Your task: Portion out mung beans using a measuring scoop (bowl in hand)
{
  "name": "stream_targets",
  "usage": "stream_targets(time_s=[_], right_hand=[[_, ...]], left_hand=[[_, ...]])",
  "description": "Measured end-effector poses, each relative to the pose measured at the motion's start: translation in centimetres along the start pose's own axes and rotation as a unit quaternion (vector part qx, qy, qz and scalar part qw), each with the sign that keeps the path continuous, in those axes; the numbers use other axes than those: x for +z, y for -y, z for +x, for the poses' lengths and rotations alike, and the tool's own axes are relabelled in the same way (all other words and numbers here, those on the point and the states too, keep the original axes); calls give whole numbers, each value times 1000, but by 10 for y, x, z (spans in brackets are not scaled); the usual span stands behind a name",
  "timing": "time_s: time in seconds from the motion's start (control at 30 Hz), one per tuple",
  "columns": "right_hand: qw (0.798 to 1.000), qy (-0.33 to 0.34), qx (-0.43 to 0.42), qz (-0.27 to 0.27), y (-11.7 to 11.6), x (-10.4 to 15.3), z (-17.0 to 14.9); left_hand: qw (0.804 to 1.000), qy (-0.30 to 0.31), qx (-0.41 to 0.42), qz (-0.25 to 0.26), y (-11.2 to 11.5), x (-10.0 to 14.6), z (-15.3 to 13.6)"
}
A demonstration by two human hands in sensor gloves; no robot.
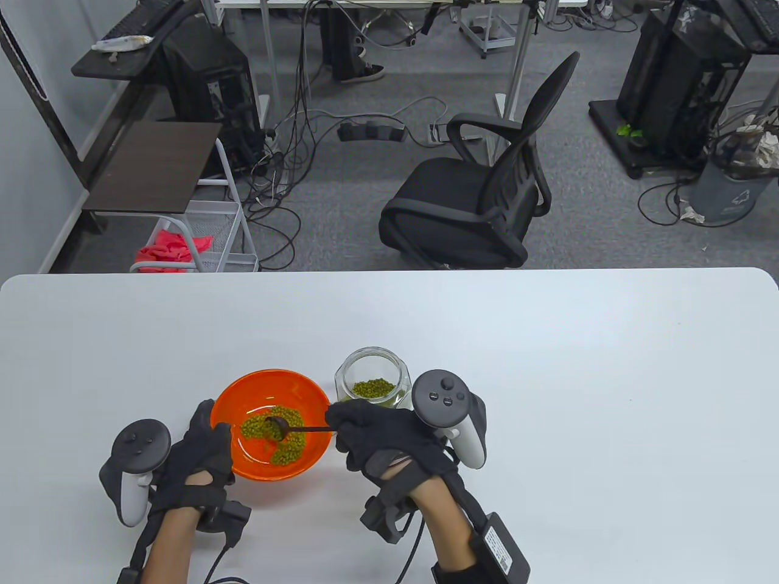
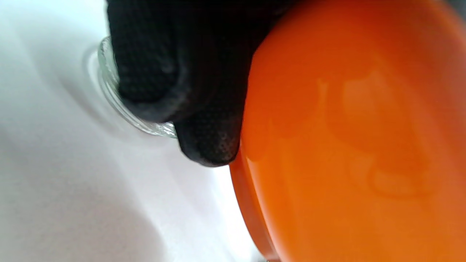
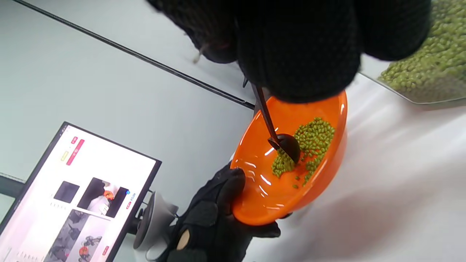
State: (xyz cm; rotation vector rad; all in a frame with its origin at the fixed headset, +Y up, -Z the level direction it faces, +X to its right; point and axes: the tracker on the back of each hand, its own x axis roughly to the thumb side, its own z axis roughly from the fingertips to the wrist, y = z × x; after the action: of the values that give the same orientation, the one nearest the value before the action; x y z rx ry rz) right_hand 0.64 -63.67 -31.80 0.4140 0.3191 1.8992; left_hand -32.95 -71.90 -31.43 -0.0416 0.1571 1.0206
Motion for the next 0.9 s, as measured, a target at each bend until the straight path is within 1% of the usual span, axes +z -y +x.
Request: stream_targets(time_s=[0.23, 0.53, 0.8, 0.9], right_hand=[[1000, 8, 16, 17, -3, 1, 5], [999, 11, 33, 25, -3, 2, 7], [999, 10, 49, 23, 0, 3, 8], [999, 10, 47, 12, 4, 4, 8]], left_hand=[[1000, 0, 0, 0, -1, 0, 0], [1000, 0, 0, 0, -1, 0, 0], [1000, 0, 0, 0, -1, 0, 0], [1000, 0, 0, 0, -1, 0, 0]])
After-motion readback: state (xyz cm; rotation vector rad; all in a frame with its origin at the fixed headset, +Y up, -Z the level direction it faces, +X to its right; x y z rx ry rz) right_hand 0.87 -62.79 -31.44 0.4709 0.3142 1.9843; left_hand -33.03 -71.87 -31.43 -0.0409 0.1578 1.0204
